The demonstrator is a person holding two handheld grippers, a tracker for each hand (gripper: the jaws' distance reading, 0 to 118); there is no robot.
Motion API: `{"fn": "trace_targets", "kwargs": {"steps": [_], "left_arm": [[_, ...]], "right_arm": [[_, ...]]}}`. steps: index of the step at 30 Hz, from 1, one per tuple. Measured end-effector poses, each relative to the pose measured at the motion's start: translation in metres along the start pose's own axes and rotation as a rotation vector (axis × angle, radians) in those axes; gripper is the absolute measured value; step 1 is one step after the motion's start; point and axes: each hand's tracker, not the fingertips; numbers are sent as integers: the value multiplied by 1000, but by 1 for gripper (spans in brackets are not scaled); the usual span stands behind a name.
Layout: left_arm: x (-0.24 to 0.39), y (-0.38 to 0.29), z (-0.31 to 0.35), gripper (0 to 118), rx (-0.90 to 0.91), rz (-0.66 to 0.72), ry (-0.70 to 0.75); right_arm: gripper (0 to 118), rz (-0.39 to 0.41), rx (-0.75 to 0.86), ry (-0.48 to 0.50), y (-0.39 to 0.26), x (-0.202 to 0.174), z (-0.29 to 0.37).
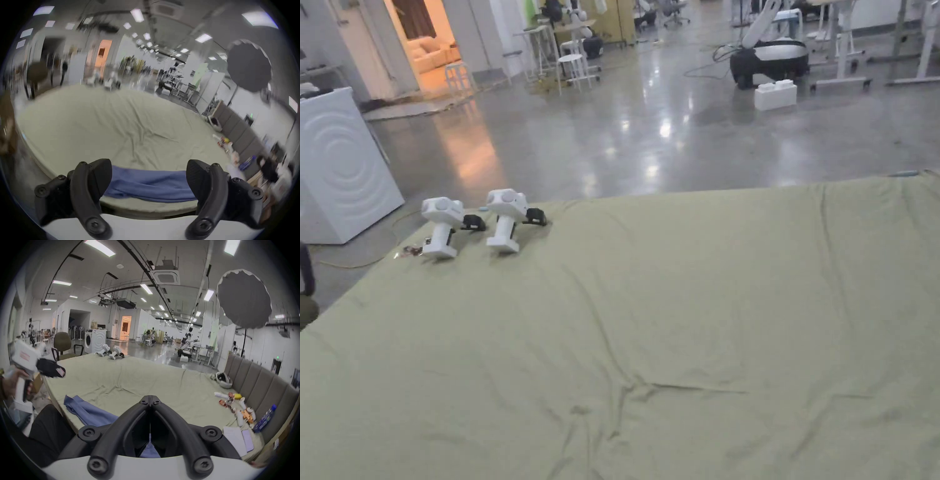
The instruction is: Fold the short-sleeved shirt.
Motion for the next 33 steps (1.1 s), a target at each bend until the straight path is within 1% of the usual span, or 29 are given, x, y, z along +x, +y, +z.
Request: {"fn": "trace_targets", "kwargs": {"steps": [1, 3, 4, 5, 6, 7, 9, 11, 12, 14, 15, 16, 19, 20, 21, 22, 24, 25, 26, 28, 29, 31, 32, 33], "left_arm": [[-27, -4, -16, 103, -29, 104, -32], [-76, -16, -44, 103, -72, 268, -70], [-97, -24, -55, 103, -67, 345, -44], [-111, -29, -64, 103, -76, 386, -33], [-126, -34, -78, 103, -118, 411, -30], [-134, -39, -88, 103, -155, 413, 7], [-141, -44, -109, 103, -233, 374, 46], [-146, -54, -117, 103, -219, 408, 14], [-149, -56, -116, 103, -174, 446, -21], [-159, -60, -116, 103, -124, 533, -92], [-166, -66, -116, 103, -111, 602, -135], [-172, -70, -118, 103, -100, 651, -173], [-181, -80, -125, 102, -71, 717, -247], [-184, -82, -128, 98, -68, 737, -272], [-187, -85, -131, 85, -69, 790, -284], [-189, -88, -136, 66, -82, 819, -280], [-184, -88, -144, 8, -97, 803, -228], [-183, -88, -143, 8, -84, 802, -183], [-186, -88, -143, 8, -82, 815, -204], [-190, -85, -132, 8, 5, 851, -239], [-189, -78, -122, 8, 41, 829, -210], [-187, -44, -108, 8, 52, 700, -213], [-185, -28, -100, 8, 48, 646, -186], [-180, -8, -87, 8, 72, 562, -156]], "right_arm": [[2, -12, -14, 4, -3, 3, 1], [2, -36, -36, -1, -9, 8, 3], [2, -61, -49, 4, -12, 12, 5], [2, -84, -59, 4, -14, 16, 6], [2, -107, -68, 0, -17, 19, 8], [2, -130, -74, -9, -19, 22, 10], [2, -170, -88, -21, -23, 29, 13], [2, -207, -103, -28, -29, 36, 12], [2, -227, -112, -29, -31, 39, 12], [2, -260, -122, -29, -36, 42, 10], [2, -276, -126, -28, -37, 43, 9], [2, -286, -129, -27, -37, 44, 8], [2, -309, -129, -25, -38, 44, 5], [2, -317, -130, -23, -38, 45, 4], [2, -325, -131, -21, -37, 46, 3], [2, -333, -132, -24, -37, 44, 3], [2, -348, -132, -31, -36, 45, 3], [2, -354, -131, -35, -36, 46, 4], [2, -359, -131, -41, -35, 46, 5], [2, -363, -133, -55, -34, 49, 8], [2, -363, -136, -64, -35, 50, 10], [2, -369, -140, -74, -35, 54, 12], [2, -379, -143, -75, -37, 56, 13], [2, -395, -146, -73, -39, 59, 13]]}}
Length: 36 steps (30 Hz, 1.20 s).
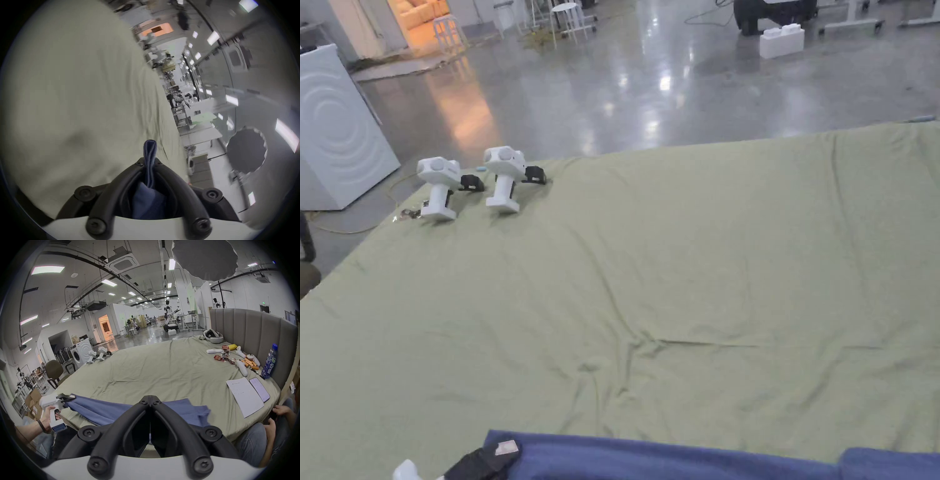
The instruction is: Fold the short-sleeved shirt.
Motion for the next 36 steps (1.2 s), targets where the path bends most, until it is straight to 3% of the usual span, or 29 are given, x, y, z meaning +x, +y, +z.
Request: {"fn": "trace_targets", "kwargs": {"steps": [4, 7, 13, 17, 18, 19, 21, 22, 26, 28, 29, 30, 31, 33, 36], "left_arm": [[56, 39, 29, 8, 60, -222, 66], [100, 22, 17, 8, 9, -314, 55], [172, -132, -81, 8, -356, -555, -103], [199, -218, -140, 8, -474, -737, -7], [202, -231, -148, 13, -484, -751, 26], [203, -239, -153, 35, -479, -744, 15], [200, -240, -159, 110, -570, -696, -124], [203, -234, -155, 115, -573, -679, -161], [209, -201, -129, 112, -494, -683, -153], [194, -180, -122, 95, -480, -553, -169], [185, -175, -122, 75, -483, -505, -171], [178, -173, -126, 38, -509, -476, -156], [174, -177, -129, 11, -507, -500, -124], [166, -193, -133, 8, -484, -544, -34], [131, -212, -160, 7, -591, -357, -51]], "right_arm": [[2, -58, 0, -10, -6, 9, 0], [2, -127, 3, 4, -9, 11, -3], [2, -136, 19, 10, -7, 5, 5], [2, -186, 46, 11, -8, 11, 25], [2, -191, 45, 0, -11, 13, 29], [2, -190, 37, -23, -15, 16, 32], [2, -198, 12, -73, -23, 23, 36], [2, -214, -3, -85, -27, 28, 38], [2, -279, -25, -104, -38, 41, 42], [2, -279, -34, -111, -39, 44, 40], [2, -275, -34, -115, -40, 44, 40], [2, -273, -33, -117, -39, 45, 40], [2, -274, -31, -113, -38, 45, 39], [2, -281, -23, -99, -35, 45, 39], [2, -277, -13, -92, -33, 42, 40]]}}
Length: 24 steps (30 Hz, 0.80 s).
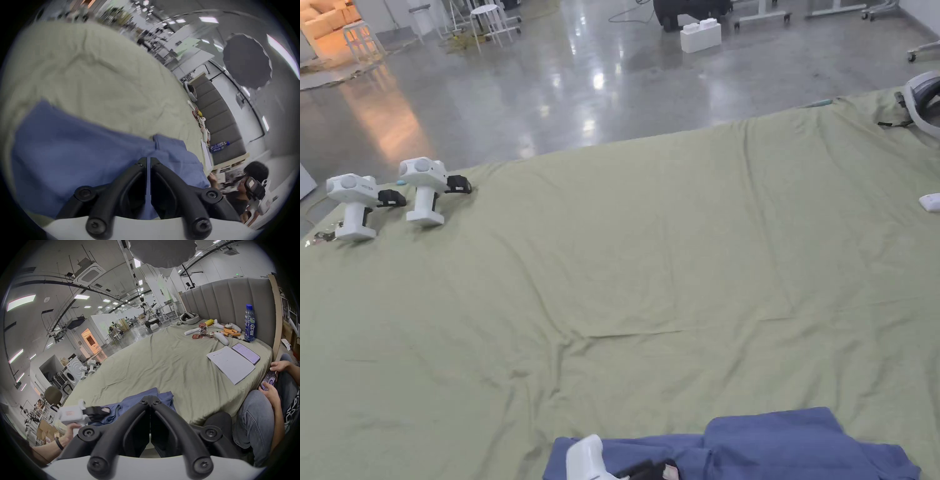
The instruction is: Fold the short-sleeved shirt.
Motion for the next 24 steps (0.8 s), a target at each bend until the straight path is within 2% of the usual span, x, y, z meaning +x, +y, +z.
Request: {"fn": "trace_targets", "kwargs": {"steps": [2, 4, 6, 10, 11, 12, 13, 14, 16, 19, 22, 24], "left_arm": [[6, -15, -28, 4, -58, -58, 68], [25, -17, -33, 4, -30, -195, 132], [22, -3, -27, 4, -47, -75, 105], [17, 19, 40, 4, 103, -124, -1], [11, 25, 57, 13, 129, -110, 4], [1, 33, 76, 47, 146, -70, 29], [-15, 41, 92, 89, 158, -14, 52], [-33, 46, 106, 103, 163, 27, 51], [-75, 49, 139, 103, 229, 133, 39], [-129, 44, 145, 102, 239, 333, 42], [-156, 31, 110, 102, 147, 441, -73], [-154, 25, 97, 101, 174, 432, -178]], "right_arm": [[2, 11, -7, 0, 2, -4, 0], [2, 40, -23, -3, 1, -7, 0], [2, 76, -31, -10, 0, -12, 1], [2, 91, -37, 7, -3, -16, -2], [2, 86, -40, 13, -4, -16, -4], [2, 78, -43, 21, -4, -16, -6], [2, 67, -52, 33, -4, -15, -10], [2, 61, -58, 42, -4, -15, -12], [2, 66, -64, 52, -5, -16, -15], [2, 82, -80, 63, -4, -19, -19], [2, 112, -90, 55, -3, -25, -20], [2, 130, -80, 52, -2, -28, -17]]}}
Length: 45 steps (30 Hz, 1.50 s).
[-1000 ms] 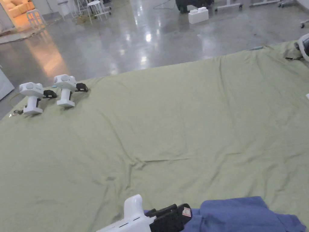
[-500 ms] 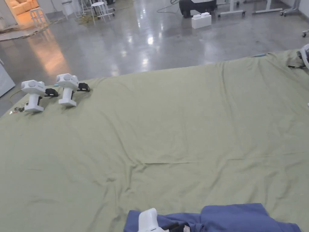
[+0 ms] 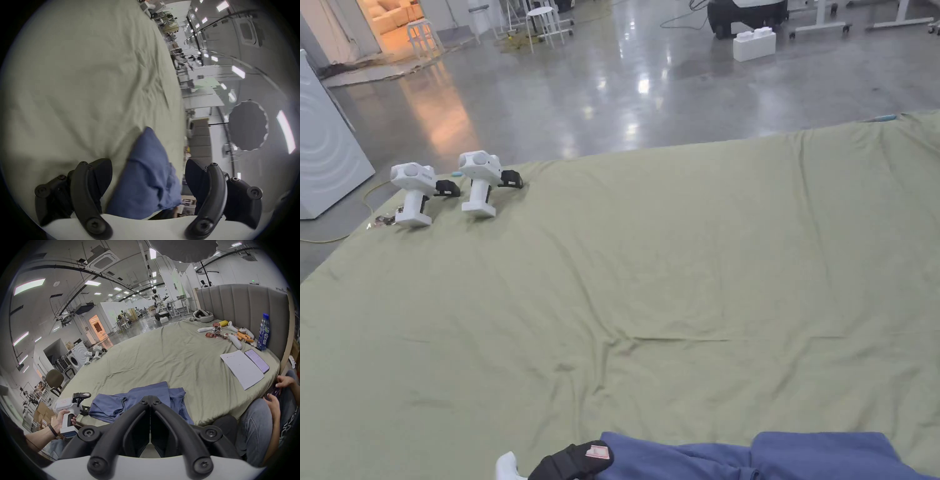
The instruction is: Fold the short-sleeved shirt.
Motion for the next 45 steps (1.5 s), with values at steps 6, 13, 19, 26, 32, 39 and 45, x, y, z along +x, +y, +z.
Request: {"fn": "trace_targets", "kwargs": {"steps": [6, 13, 19, 26, 32, 39, 45], "left_arm": [[36, -13, -36, 16, -47, -134, 83], [63, -16, 16, 16, 97, -227, 108], [153, 5, 94, 16, 189, -586, 386], [213, -57, 36, 16, 114, -716, 323], [210, -130, -100, 16, -131, -762, 297], [206, -150, -113, 105, -283, -755, 155], [219, -111, -75, 100, -135, -707, 205]], "right_arm": [[2, -43, 4, 4, -2, 1, 3], [2, -79, 0, -11, -5, 11, 3], [2, -57, -7, -10, -4, 15, -5], [2, -67, -6, 9, -6, 13, -11], [2, -36, -2, -26, -8, 10, 6], [2, -109, -20, -66, -24, 31, 18], [2, -106, -46, -61, -29, 39, 12]]}}
